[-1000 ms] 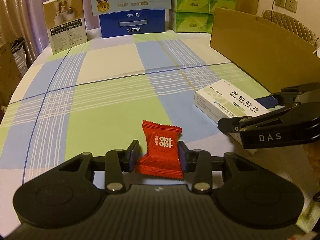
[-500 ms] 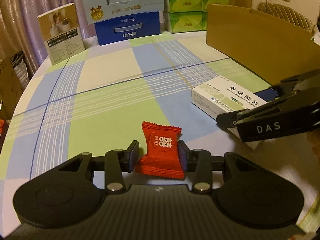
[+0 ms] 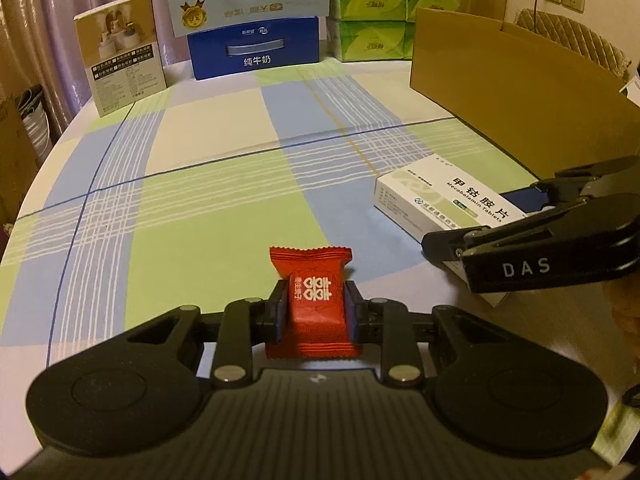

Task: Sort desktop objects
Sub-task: 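Carry the red candy with the left tool while the right tool carries the medicine box to the cardboard box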

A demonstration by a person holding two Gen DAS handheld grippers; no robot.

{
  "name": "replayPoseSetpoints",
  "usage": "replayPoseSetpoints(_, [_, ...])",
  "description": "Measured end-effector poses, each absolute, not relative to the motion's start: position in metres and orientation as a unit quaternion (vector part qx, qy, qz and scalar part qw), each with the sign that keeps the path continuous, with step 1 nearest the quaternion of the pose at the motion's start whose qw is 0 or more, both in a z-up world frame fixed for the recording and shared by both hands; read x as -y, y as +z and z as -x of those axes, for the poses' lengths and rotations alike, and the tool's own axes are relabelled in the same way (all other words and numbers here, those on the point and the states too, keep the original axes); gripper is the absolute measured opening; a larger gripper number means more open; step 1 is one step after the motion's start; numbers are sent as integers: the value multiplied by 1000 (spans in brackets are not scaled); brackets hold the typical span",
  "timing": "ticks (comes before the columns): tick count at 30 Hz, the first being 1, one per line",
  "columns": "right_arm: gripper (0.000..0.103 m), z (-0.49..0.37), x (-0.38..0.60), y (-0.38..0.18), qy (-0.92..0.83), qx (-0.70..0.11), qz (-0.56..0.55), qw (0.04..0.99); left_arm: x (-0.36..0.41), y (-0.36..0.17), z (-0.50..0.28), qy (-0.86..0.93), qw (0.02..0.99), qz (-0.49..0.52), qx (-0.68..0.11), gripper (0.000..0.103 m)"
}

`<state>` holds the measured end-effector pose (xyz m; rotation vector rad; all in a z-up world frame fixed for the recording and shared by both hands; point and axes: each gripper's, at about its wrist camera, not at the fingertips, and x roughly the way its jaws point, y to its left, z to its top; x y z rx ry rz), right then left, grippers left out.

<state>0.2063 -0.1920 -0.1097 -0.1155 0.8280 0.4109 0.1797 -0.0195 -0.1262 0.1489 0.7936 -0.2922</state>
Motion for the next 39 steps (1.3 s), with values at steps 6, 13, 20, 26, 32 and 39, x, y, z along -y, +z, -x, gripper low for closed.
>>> replayPoseSetpoints(6, [68,-204,194,-107,196,-396,49,896,16,-125,-177,-137,910,-63,-387,23])
replayPoseSetpoints(13, [68,-200,197,-102,195,-388,39,900,15,-120,-171,-133,914,-55,-380,23])
replayPoseSetpoints(20, [68,-196,201,-97,195,-385,33,901,18,-120,-166,-128,912,-43,-387,23])
replayPoseSetpoints(26, [68,-186,212,-93,189,-389,13,902,21,-112,-156,-121,914,-26,-387,23])
replayPoseSetpoints(32, [68,-177,222,-85,184,-388,-11,903,26,-99,-148,-118,915,-20,-386,23])
replayPoseSetpoints(39, [68,-162,230,-70,189,-387,-38,902,25,-79,-135,-107,918,-12,-382,23])
